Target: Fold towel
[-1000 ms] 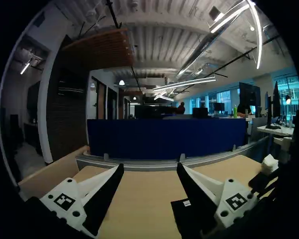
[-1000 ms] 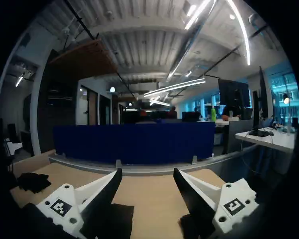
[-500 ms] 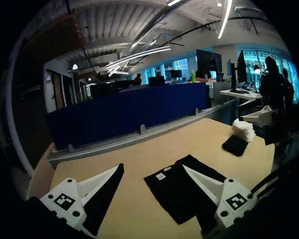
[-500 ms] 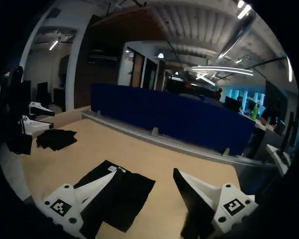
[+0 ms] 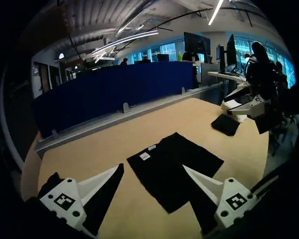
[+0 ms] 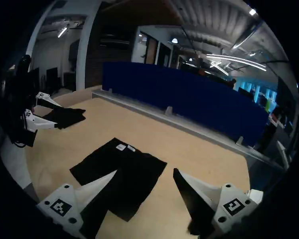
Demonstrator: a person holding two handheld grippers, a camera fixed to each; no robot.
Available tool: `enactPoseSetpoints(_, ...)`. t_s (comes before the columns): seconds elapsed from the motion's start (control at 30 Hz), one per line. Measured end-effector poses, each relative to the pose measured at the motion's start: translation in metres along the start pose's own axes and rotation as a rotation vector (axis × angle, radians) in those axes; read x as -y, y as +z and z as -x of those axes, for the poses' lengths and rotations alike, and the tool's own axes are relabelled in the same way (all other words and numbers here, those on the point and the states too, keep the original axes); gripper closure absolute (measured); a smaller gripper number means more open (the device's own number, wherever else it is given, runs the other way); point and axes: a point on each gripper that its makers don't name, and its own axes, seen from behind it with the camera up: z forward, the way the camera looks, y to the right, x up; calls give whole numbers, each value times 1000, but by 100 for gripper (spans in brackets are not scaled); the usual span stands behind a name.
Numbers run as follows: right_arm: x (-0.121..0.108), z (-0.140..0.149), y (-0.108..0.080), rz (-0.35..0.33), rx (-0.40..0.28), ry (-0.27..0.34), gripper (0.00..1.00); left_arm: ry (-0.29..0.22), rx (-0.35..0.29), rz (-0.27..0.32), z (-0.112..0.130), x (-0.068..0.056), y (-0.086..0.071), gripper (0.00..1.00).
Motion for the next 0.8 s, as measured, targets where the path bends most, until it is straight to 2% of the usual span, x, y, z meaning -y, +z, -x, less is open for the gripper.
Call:
enactPoseSetpoints(0.33, 24, 76, 30, -51, 97, 27, 1, 8, 129, 57, 76, -27, 26, 1)
enactPoseSetpoints(0.6, 34, 125, 48, -68, 169, 43, 0, -6, 224, 87, 128, -40, 44, 1)
enactPoseSetpoints(0.8, 43, 156, 55, -89, 220, 45, 1, -6, 284, 110, 156, -49, 53, 1)
